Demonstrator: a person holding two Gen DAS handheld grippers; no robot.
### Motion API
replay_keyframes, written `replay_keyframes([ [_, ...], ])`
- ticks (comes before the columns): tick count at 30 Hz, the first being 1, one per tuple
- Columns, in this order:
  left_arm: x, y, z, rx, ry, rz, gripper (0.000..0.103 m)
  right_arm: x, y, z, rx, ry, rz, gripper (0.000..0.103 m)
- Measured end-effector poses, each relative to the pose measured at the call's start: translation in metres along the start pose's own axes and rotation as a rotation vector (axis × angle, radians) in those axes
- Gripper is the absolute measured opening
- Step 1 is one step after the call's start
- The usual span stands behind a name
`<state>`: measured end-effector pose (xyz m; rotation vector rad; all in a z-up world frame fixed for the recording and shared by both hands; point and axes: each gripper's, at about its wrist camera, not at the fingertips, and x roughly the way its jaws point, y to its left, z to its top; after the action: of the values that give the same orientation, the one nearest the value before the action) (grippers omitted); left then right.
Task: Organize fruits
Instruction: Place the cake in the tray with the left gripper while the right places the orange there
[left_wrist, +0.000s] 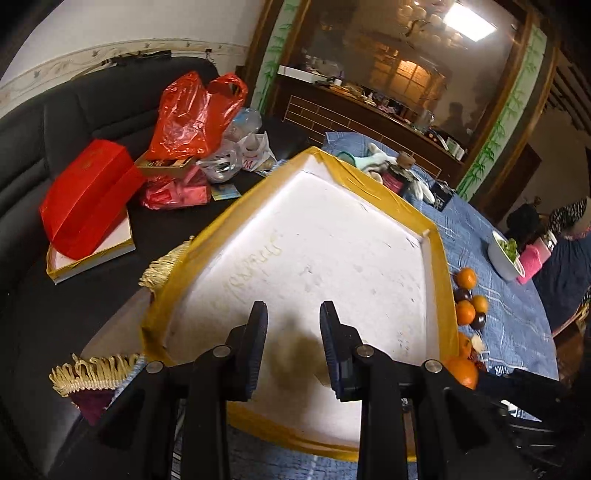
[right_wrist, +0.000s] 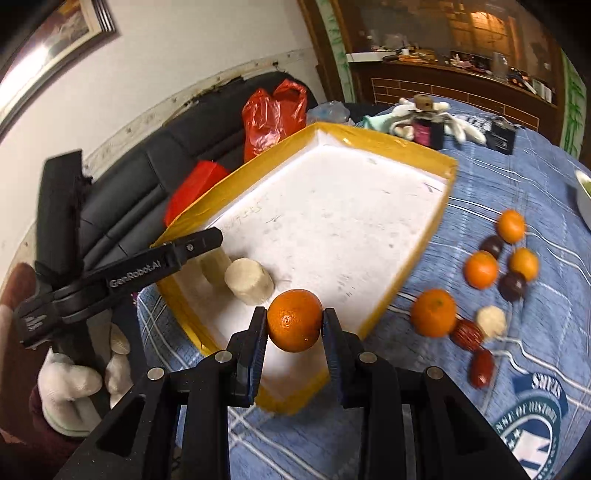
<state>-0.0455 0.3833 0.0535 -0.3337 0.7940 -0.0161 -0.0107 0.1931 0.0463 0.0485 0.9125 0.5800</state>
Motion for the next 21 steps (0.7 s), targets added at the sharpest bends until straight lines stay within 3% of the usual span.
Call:
replay_keyframes([
  [6,0.000,0.011,0.001,-0.050,-0.012,-0.019,0.054,0.027,0.009,0.014,-0.048,0.023,-0.067,0.034],
  [11,-0.010,0.017,0.001,-0.084,-0.024,-0.049,0.059,0.041,0.012,0.023,-0.073,0.040,-0.101,0.034],
  [21,-0.023,0.010,0.000,-0.087,-0.046,-0.058,0.063,0.005,-0.011,0.035,-0.012,-0.062,-0.120,0.042],
])
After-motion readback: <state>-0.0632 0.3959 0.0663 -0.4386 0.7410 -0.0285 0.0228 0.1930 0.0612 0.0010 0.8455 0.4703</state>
